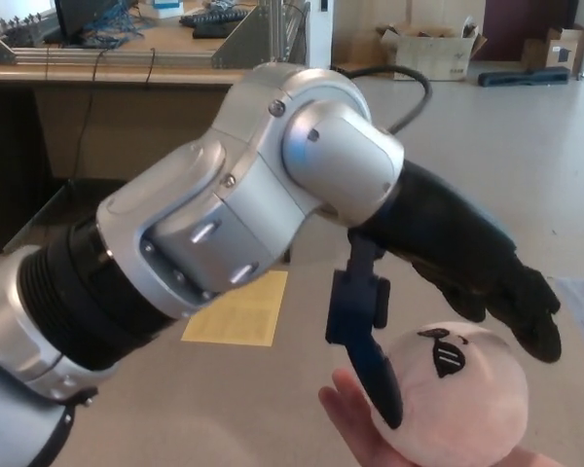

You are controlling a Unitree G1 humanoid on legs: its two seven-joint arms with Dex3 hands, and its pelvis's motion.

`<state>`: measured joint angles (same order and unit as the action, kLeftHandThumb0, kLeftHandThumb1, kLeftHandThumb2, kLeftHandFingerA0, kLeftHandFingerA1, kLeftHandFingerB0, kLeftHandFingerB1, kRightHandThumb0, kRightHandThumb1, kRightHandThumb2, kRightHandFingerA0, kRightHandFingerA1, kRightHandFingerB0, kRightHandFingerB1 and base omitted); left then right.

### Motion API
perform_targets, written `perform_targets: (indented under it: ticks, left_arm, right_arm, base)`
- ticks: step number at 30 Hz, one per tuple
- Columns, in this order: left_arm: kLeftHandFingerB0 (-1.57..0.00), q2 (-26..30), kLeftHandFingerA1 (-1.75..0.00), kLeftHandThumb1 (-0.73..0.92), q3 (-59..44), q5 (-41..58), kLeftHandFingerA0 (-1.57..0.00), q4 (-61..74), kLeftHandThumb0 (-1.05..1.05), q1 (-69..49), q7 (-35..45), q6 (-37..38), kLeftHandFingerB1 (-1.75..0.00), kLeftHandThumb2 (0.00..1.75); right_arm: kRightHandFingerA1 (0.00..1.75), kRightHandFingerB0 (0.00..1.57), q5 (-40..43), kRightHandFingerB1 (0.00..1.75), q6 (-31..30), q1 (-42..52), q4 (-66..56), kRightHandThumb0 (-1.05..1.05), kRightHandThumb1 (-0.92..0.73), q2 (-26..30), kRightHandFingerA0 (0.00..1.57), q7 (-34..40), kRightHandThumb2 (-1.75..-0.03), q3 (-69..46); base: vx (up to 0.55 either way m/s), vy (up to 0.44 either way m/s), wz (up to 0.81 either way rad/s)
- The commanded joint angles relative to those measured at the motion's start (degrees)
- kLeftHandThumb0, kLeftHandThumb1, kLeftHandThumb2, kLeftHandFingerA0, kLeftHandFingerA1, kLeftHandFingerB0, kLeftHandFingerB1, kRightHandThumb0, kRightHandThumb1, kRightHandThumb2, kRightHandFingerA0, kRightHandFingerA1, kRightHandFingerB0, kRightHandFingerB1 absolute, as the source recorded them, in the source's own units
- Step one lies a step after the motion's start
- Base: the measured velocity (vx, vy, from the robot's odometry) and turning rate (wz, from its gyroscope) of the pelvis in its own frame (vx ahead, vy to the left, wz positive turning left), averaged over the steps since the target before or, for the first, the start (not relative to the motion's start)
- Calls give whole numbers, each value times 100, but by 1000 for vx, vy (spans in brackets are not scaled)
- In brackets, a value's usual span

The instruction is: The robot extends its left hand to pick up an emotional support dumpling from the palm of a person and brings its hand down by its side. Then it extends its arm again to hand the dumpling back to the person.

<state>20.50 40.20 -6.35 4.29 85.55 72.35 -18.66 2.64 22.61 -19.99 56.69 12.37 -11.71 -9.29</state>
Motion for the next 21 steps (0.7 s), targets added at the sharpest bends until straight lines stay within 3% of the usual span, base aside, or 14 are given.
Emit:
perform_targets:
  ticks: [1,4,5,7,8,9,10,11,12,17,18,19,20,21]
  left_arm:
    - [-2,-12,-28,38,94,-303,-1,74,-67,-188,101,-28,-21,86]
    - [-2,-20,-30,34,144,-295,-7,92,-84,-315,152,-186,-20,72]
    - [-6,-37,-33,37,171,-292,-7,105,-83,-391,172,-300,-23,67]
    - [-6,-54,-33,37,168,-313,-7,118,-83,-430,191,-349,-23,67]
    - [-1,-74,-34,43,191,-312,-14,83,-79,-462,209,-348,-27,54]
    - [-1,-89,-34,43,208,-311,-14,58,-79,-486,223,-348,-27,54]
    - [0,-119,-49,4,228,-284,0,30,-35,-576,228,-351,-50,75]
    - [0,-131,-49,4,228,-266,0,29,-35,-628,225,-354,-50,75]
    - [0,-146,-41,32,229,-237,-1,30,-54,-671,238,-399,-34,79]
    - [0,-186,-41,32,200,-253,-1,48,-54,-734,293,-480,-34,79]
    - [-13,-172,-47,41,228,-263,-49,54,-69,-758,324,-417,-27,54]
    - [-13,-162,-47,41,249,-272,-49,58,-69,-776,349,-370,-27,54]
    - [-30,-110,-60,49,194,-282,-71,149,-44,-950,241,-220,-30,55]
    - [-30,-100,-60,49,170,-286,-71,174,-44,-996,206,-191,-30,55]
  right_arm:
    - [50,64,-32,43,-27,-13,-46,-45,-59,101,78,59,-61,16]
    - [70,69,-276,45,-223,34,-189,-44,-67,178,97,273,-60,168]
    - [74,74,-561,50,-39,70,-211,-47,-71,311,86,323,-61,378]
    - [74,74,-650,50,35,91,-232,-47,-71,378,86,359,-61,504]
    - [48,64,-575,43,18,78,-238,-55,-67,378,64,303,-61,493]
    - [48,64,-519,43,6,68,-242,-55,-67,378,64,261,-61,486]
    - [49,56,-447,38,23,55,-263,-55,-71,381,76,151,-61,490]
    - [49,56,-435,38,43,53,-276,-55,-71,385,76,100,-61,501]
    - [50,50,-358,37,56,50,-273,-52,-73,359,71,30,-62,465]
    - [50,50,-247,37,53,56,-273,-52,-73,318,71,-54,-62,402]
    - [40,37,-25,31,201,94,-263,-60,-65,258,45,-260,-58,272]
    - [40,37,142,31,312,122,-254,-60,-65,212,45,-416,-58,174]
    - [62,31,403,45,418,51,-56,-49,-47,112,59,-591,-79,-34]
    - [62,31,428,45,419,21,1,-49,-47,95,59,-603,-79,-73]
  base:
    - [0,0,0]
    - [0,0,0]
    - [0,0,0]
    - [0,0,0]
    - [0,0,0]
    - [0,0,0]
    - [0,0,0]
    - [0,0,0]
    - [0,0,0]
    - [0,0,0]
    - [0,0,0]
    - [0,0,0]
    - [0,0,0]
    - [0,0,0]
